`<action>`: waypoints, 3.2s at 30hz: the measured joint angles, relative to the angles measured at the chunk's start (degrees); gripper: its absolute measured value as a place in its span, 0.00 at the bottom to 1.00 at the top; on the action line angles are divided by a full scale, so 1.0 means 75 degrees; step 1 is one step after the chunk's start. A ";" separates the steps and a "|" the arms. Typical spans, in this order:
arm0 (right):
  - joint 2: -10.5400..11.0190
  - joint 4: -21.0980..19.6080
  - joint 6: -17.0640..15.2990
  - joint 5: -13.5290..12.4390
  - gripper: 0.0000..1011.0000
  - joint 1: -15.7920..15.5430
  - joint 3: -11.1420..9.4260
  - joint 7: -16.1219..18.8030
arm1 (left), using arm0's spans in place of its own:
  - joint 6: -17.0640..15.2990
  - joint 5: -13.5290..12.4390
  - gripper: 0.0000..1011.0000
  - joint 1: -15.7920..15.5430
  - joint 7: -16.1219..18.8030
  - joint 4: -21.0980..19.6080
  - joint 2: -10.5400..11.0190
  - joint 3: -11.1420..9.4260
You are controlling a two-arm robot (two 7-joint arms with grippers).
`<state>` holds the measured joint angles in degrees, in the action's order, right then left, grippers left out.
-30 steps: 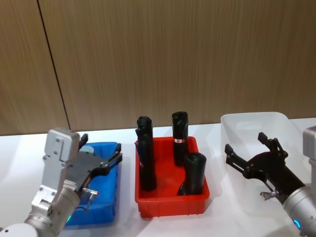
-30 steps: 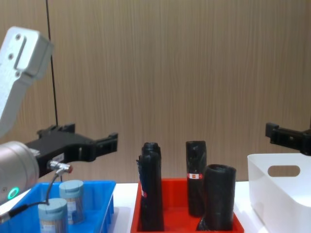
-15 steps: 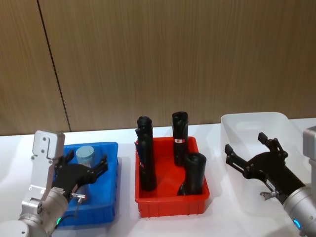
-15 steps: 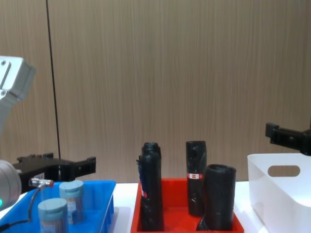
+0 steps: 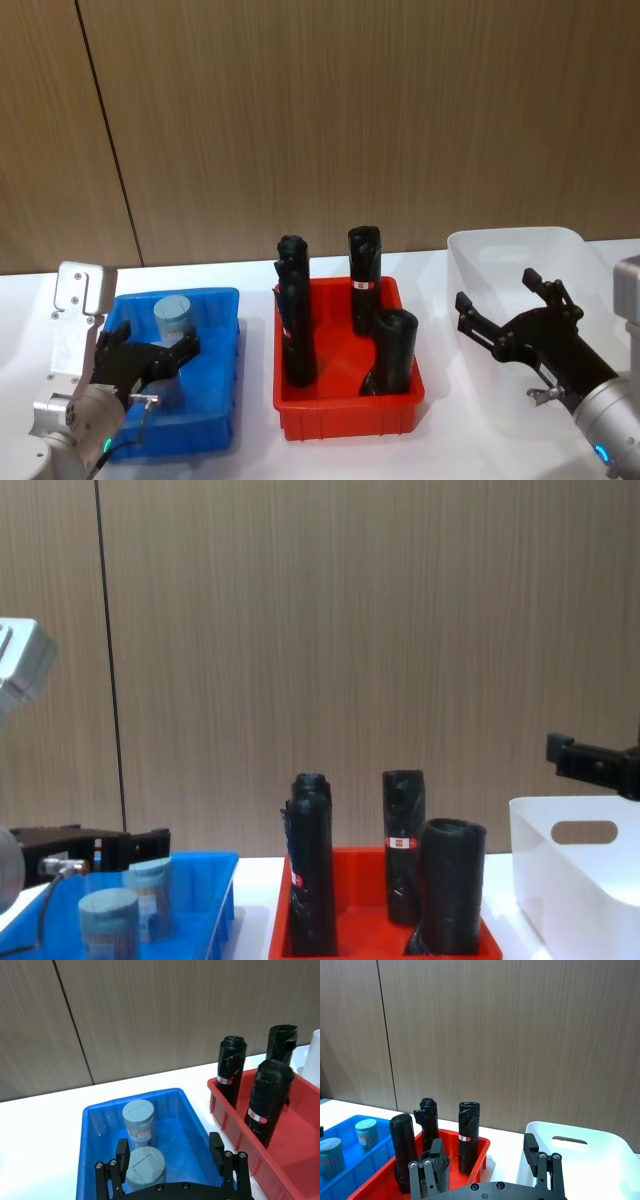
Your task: Pick the cotton swabs from the blue box and place them into the white box.
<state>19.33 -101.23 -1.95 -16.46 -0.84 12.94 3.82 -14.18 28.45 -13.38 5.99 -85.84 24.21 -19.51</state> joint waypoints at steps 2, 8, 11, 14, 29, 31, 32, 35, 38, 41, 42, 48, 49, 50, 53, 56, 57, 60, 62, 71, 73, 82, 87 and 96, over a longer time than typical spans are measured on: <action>0.0000 0.0000 0.0000 0.0000 0.99 0.0000 0.0000 0.0000 | -0.0143 0.0054 0.99 -0.0005 0.0097 -0.0024 0.0000 0.0027; 0.0000 0.0000 0.0000 0.0000 0.99 0.0000 0.0000 0.0000 | -0.0476 0.0172 0.99 -0.0023 0.0289 -0.0059 0.0001 0.0102; 0.0000 0.0000 0.0000 0.0000 0.99 0.0000 0.0000 0.0000 | -0.0552 0.0204 0.99 -0.0042 0.0324 -0.0054 -0.0003 0.0126; 0.0000 0.0000 0.0000 0.0000 0.99 0.0000 0.0000 0.0000 | -0.0648 0.0236 0.99 -0.0076 0.0343 -0.0001 -0.0019 0.0150; 0.0000 0.0000 0.0000 0.0000 0.99 0.0000 0.0000 0.0000 | -0.0946 0.0195 0.99 -0.0399 0.0219 0.0637 -0.0213 0.0199; 0.0000 0.0000 0.0000 0.0000 0.99 0.0000 -0.0001 0.0000 | -0.0966 0.0166 0.99 -0.0464 0.0173 0.0758 -0.0250 0.0202; 0.0000 0.0000 0.0000 0.0000 0.99 0.0000 0.0000 0.0000 | -0.0976 0.0143 0.99 -0.0504 0.0135 0.0829 -0.0271 0.0203; 0.0000 0.0000 0.0000 0.0000 0.99 0.0000 0.0000 0.0000 | -0.0988 0.0113 0.99 -0.0572 0.0077 0.0944 -0.0306 0.0205; 0.0000 0.0000 0.0000 0.0000 0.99 0.0000 0.0000 0.0000 | -0.0996 0.0046 0.99 -0.0692 -0.0039 0.1155 -0.0370 0.0205; 0.0000 0.0000 0.0000 0.0000 0.99 0.0000 0.0000 0.0000 | -0.0998 0.0009 0.99 -0.0758 -0.0098 0.1282 -0.0408 0.0204; 0.0000 0.0000 0.0000 0.0000 0.99 0.0000 0.0000 0.0000 | -0.0998 -0.0023 0.99 -0.0813 -0.0146 0.1376 -0.0438 0.0202; 0.0000 0.0000 0.0000 0.0000 0.99 0.0000 0.0000 0.0000 | -0.0995 -0.0117 0.99 -0.0982 -0.0290 0.1686 -0.0535 0.0187; 0.0000 0.0000 0.0000 0.0000 0.99 0.0000 0.0000 0.0000 | -0.0992 -0.0147 0.99 -0.1029 -0.0333 0.1771 -0.0559 0.0184; 0.0000 0.0000 0.0000 0.0000 0.99 0.0000 0.0000 0.0000 | -0.0990 -0.0159 0.99 -0.1060 -0.0351 0.1826 -0.0576 0.0181; 0.0000 0.0000 0.0000 0.0000 0.99 0.0000 0.0000 0.0000 | -0.0982 -0.0217 0.99 -0.1153 -0.0425 0.1995 -0.0629 0.0168; 0.0000 0.0000 0.0000 0.0000 0.99 0.0000 0.0000 0.0000 | -0.0974 -0.0274 0.99 -0.1241 -0.0503 0.2170 -0.0683 0.0156; 0.0000 0.0000 0.0000 0.0000 0.99 0.0000 0.0000 0.0000 | -0.0971 -0.0287 0.99 -0.1255 -0.0520 0.2196 -0.0691 0.0154; 0.0000 0.0000 0.0000 0.0000 0.99 0.0000 -0.0001 0.0000 | -0.0962 -0.0341 0.99 -0.1341 -0.0590 0.2356 -0.0741 0.0139; 0.0000 0.0000 0.0000 0.0000 0.99 0.0000 0.0000 0.0000 | -0.0954 -0.0384 0.99 -0.1397 -0.0646 0.2465 -0.0775 0.0129; 0.0000 0.0000 0.0000 0.0000 0.99 0.0000 0.0000 0.0000 | -0.0920 -0.0489 0.94 -0.1534 -0.0788 0.2745 -0.0857 0.0113; 0.0000 0.0000 0.0000 0.0000 0.99 0.0000 0.0000 0.0000 | -0.0909 -0.0505 0.90 -0.1554 -0.0821 0.2792 -0.0870 0.0111; 0.0000 0.0000 0.0000 0.0000 0.99 0.0000 0.0000 0.0000 | -0.0868 -0.0536 0.66 -0.1577 -0.0873 0.2858 -0.0891 0.0126; 0.0000 0.0000 0.0000 0.0000 0.99 0.0000 0.0000 0.0000 | -0.0770 -0.0545 0.66 -0.1530 -0.0873 0.2791 -0.0879 0.0147; 0.0000 0.0000 0.0000 0.0000 0.99 0.0000 0.0000 0.0000 | -0.0329 -0.0630 0.66 -0.1342 -0.1004 0.2375 -0.0759 0.0207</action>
<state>19.33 -101.23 -1.95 -16.46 -0.84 12.94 3.83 -16.65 23.73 -23.44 -1.54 -68.02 18.52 -17.96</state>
